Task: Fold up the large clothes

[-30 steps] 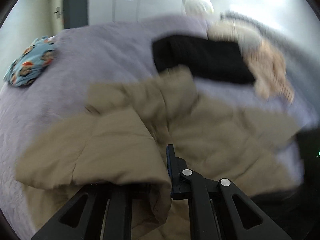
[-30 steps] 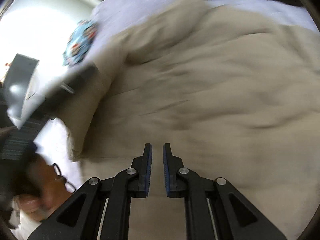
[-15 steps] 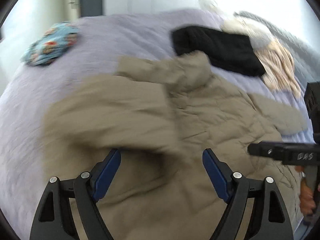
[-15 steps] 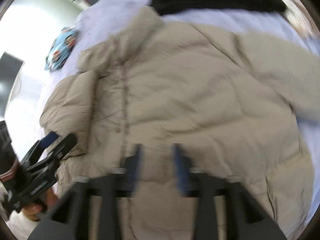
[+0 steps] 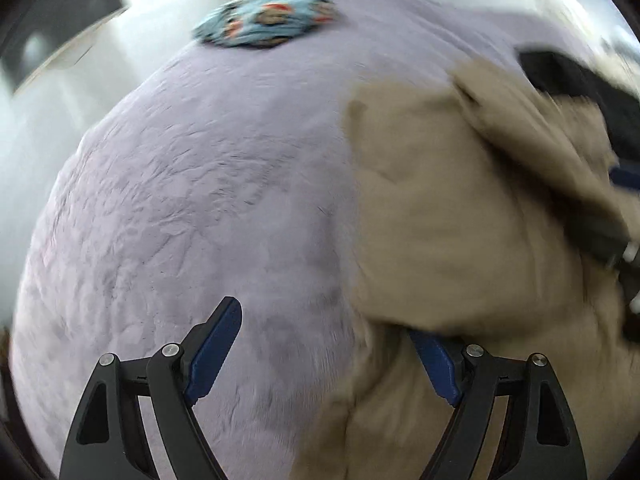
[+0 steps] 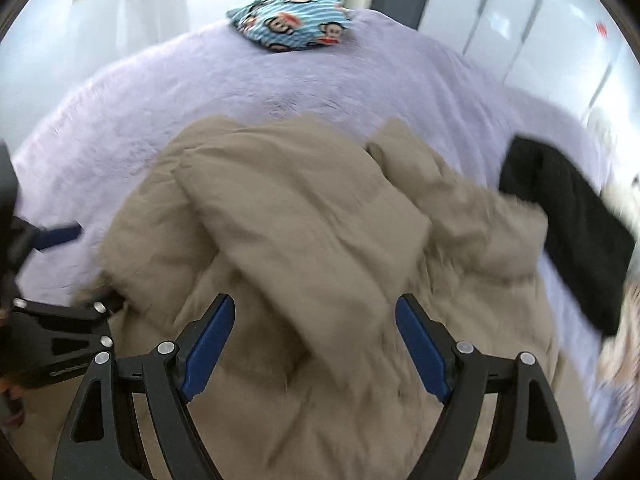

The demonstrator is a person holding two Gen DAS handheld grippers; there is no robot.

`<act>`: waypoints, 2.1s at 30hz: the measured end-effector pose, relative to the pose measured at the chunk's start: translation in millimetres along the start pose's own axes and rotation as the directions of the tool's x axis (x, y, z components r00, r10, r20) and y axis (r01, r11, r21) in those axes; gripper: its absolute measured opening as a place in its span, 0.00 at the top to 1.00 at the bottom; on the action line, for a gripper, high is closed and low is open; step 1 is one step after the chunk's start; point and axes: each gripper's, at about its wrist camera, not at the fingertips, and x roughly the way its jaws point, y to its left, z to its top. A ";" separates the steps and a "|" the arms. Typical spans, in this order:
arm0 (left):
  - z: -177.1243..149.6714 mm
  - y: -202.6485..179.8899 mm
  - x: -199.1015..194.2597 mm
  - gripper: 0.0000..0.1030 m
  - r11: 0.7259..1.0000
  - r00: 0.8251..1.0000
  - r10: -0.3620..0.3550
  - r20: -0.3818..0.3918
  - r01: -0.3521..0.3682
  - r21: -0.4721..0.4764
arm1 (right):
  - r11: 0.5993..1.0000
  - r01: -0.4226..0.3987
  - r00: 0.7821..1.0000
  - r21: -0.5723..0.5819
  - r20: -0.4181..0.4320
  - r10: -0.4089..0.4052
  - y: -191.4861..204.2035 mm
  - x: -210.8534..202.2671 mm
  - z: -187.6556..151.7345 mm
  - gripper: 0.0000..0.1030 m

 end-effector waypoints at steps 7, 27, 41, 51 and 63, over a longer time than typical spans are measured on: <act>-6.5 22.5 8.6 0.18 0.995 0.999 -0.045 -0.014 0.044 -0.088 | 0.875 0.121 0.986 0.469 0.042 -0.158 -104.4 -8.5 -19.3 0.58; 122.2 37.4 89.8 0.68 0.765 0.768 -0.617 -0.170 0.535 -0.360 | 0.607 -0.093 0.977 0.789 -0.043 0.206 -185.0 38.8 -123.6 0.60; 119.2 5.3 66.5 0.81 0.941 0.941 -0.337 -0.039 0.338 0.032 | 0.624 -0.079 0.979 0.778 -0.056 0.194 -170.9 39.8 -120.5 0.60; 130.6 31.0 6.5 0.81 0.959 0.959 -0.283 0.026 0.283 0.016 | 0.413 -0.184 0.962 0.892 0.076 0.263 -217.1 11.7 -148.1 0.54; 82.6 -2.8 29.2 0.81 0.953 0.957 -0.282 -0.071 0.288 0.097 | 0.335 -0.176 0.945 0.926 0.064 0.319 -224.6 36.9 -156.7 0.91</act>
